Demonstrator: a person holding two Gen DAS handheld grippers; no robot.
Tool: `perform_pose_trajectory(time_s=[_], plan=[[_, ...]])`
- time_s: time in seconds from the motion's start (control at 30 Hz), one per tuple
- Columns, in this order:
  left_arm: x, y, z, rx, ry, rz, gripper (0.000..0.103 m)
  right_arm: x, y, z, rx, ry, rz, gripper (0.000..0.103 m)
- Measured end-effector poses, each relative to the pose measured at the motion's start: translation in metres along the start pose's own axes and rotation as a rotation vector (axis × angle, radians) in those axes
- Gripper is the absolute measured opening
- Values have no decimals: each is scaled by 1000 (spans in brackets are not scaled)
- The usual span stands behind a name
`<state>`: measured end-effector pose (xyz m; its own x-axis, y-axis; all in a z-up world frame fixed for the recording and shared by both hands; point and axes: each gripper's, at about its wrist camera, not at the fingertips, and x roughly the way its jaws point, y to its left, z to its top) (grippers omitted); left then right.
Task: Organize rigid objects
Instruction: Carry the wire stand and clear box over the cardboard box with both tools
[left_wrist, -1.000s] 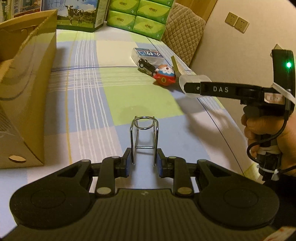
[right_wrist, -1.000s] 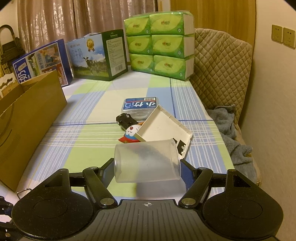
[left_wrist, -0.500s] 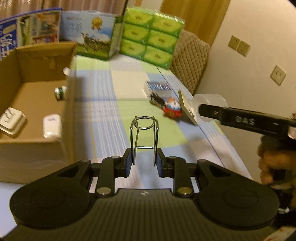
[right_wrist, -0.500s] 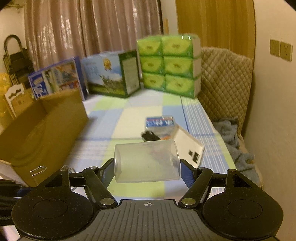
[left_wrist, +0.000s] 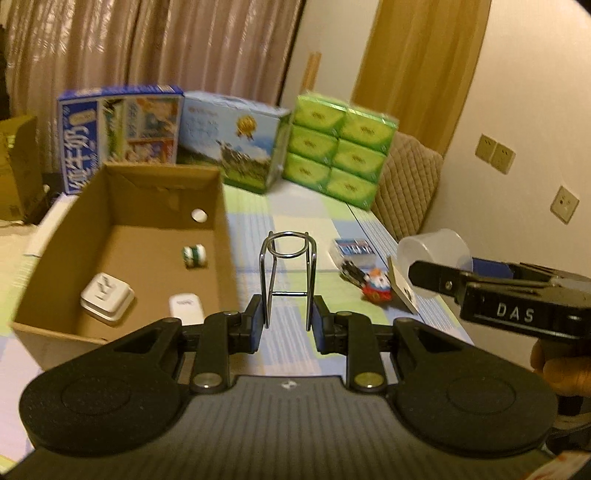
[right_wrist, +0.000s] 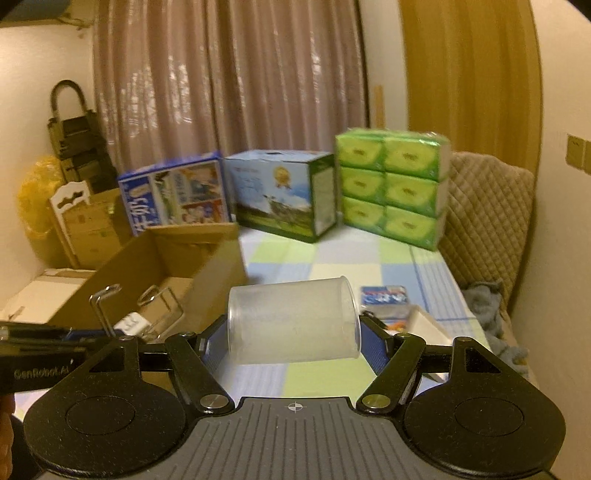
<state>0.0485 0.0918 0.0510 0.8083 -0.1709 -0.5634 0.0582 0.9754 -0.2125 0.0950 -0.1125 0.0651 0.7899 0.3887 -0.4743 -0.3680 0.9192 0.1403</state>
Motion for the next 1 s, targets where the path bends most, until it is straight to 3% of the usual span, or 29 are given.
perform_pose_trajectory(time_s=[0.63, 1.0], plan=[[-42, 84, 11, -62, -72, 116, 22, 29, 93, 5, -101, 19, 115, 69], [-37, 110, 10, -60, -52, 160, 22, 55, 114, -1, -119, 58, 149, 69]])
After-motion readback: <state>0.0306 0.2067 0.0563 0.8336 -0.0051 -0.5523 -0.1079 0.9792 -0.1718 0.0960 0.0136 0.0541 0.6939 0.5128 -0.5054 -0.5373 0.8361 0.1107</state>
